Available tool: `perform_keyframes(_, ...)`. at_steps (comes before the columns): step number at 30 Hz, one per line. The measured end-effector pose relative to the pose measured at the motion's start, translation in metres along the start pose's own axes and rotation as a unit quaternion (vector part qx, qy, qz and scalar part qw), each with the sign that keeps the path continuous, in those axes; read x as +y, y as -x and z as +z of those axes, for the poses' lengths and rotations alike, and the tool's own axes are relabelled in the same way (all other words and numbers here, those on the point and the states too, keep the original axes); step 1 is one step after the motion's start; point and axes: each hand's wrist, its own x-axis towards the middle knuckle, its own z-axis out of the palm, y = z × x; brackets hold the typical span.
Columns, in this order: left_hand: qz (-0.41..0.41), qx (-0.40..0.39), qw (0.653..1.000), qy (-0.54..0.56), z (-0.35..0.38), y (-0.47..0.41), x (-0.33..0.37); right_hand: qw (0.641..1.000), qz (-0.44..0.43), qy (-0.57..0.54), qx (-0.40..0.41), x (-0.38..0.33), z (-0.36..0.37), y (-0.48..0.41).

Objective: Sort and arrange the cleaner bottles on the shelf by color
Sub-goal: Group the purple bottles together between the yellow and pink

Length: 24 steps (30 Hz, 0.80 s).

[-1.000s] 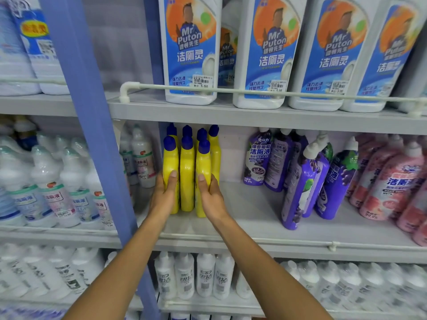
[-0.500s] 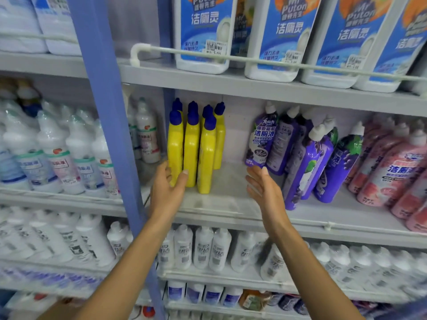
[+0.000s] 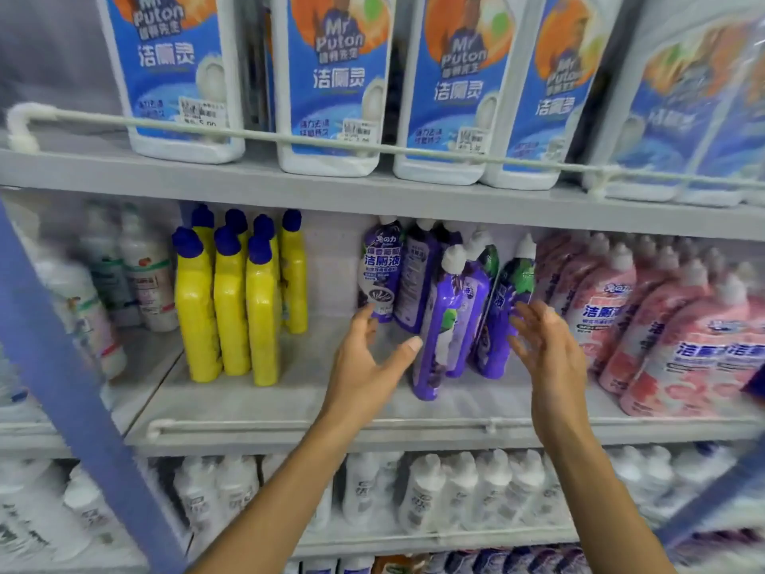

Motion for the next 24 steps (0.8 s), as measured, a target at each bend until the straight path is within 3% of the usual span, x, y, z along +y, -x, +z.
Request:
perform_keyframes(4, 0.003, -0.030, 0.999, -0.032, 0.058, -0.017, 0.011, 0.996, -0.041, 0.076, 0.024, 0.007, -0.020, -0.042)
perform_keyframes(10, 0.013, 0.098, 0.989, -0.111, 0.095, -0.039, 0.004, 0.980, -0.015, 0.183, -0.078, 0.040, -0.019, -0.098)
perform_keyframes(15, 0.021, 0.130, 0.983, -0.126, 0.090, -0.053, -0.010, 0.980, -0.034, 0.140, -0.136, 0.056, -0.016, -0.100)
perform_keyframes(24, 0.022, 0.187, 0.974, -0.123, 0.033, -0.066, -0.019, 0.975, -0.082, 0.123, -0.165, 0.067, -0.022, -0.107)
